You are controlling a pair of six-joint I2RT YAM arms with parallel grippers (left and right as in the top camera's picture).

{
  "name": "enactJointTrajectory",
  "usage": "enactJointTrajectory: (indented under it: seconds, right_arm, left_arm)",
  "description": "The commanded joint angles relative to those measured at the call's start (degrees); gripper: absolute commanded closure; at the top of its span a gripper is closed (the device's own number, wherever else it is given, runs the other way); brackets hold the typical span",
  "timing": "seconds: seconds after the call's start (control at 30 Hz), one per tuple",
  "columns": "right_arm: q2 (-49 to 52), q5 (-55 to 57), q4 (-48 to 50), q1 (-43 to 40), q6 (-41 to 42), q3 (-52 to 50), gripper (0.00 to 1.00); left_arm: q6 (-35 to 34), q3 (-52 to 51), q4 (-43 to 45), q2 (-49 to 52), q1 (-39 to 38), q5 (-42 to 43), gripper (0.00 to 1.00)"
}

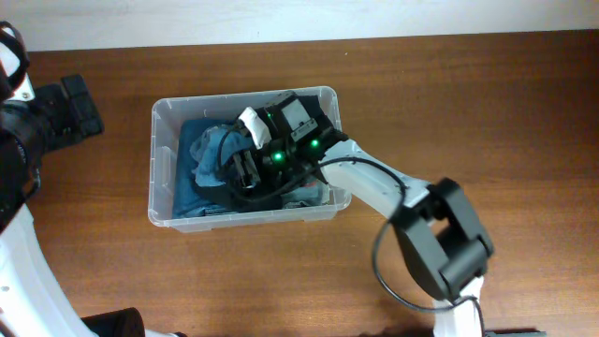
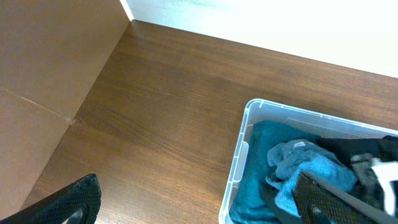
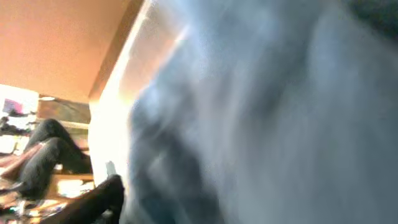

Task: Pack container
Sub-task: 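Carry the light-blue cloth into the bin with the right gripper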

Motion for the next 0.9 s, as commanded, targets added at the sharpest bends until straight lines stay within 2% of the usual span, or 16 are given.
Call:
enactJointTrajectory:
  seconds: [0.0,0.07,0.2,0.33,0.37,0.4,0.43,0.47,0.6,0.77,0.87]
  right_arm:
    - [-12.2,6.29,-1.55,-0.2,-3.23,0.2,0.14]
    - [-17.51,10.73,-3.45,-0.2,-4.83,0.2,0.09]
    - [-24.92,17.84,-6.03,-0.2,-4.83,0.2,0.07]
    - [-27.76,18.14,-5.64,-0.2,-5.42,0.2,0.13]
    - [-27.69,18.12,-4.74,-0.17,-5.42,0.17,0.49]
    - [-27.39,18.14,-4.24,-0.09,-5.42,0.15,0.61]
    - [-26.64,18.12,-3.43,0.0,-5.35,0.15,0.89]
    - [-25.66,18.14,-2.73,0.28,-4.92,0.15,0.96]
    - [-18.82,18.12,0.04,1.7,-4.81,0.15,0.96]
    - [-3.1,17.9,3.58,1.77,-4.81,0.15,0.96]
    - [3.65,13.31,2.69,2.32,-4.76,0.15,0.96]
  left_arm:
    - [-0.28,0.15,0.02,-0.59,0.2,0.2,0.01]
    - [-0.31,0.15,0.02,-0.59,0.2,0.17,0.01]
    - [-0.31,0.15,0.02,-0.59,0.2,0.17,0.01]
    - [-0.31,0.15,0.02,-0.59,0.2,0.2,0.01]
    - [-0.31,0.15,0.02,-0.59,0.2,0.17,0.01]
    - [-0.31,0.15,0.02,-0.59,0.2,0.17,0.01]
    - [-0.28,0.15,0.02,-0.59,0.2,0.2,0.01]
    - [-0.28,0.15,0.02,-0.59,0.2,0.17,0.0]
    - [-0.28,0.15,0.02,-0.59,0.2,0.2,0.01]
    - [-0.31,0.15,0.02,-0.59,0.2,0.17,0.01]
    - [-0.31,0.15,0.02,-0.59,0.2,0.17,0.01]
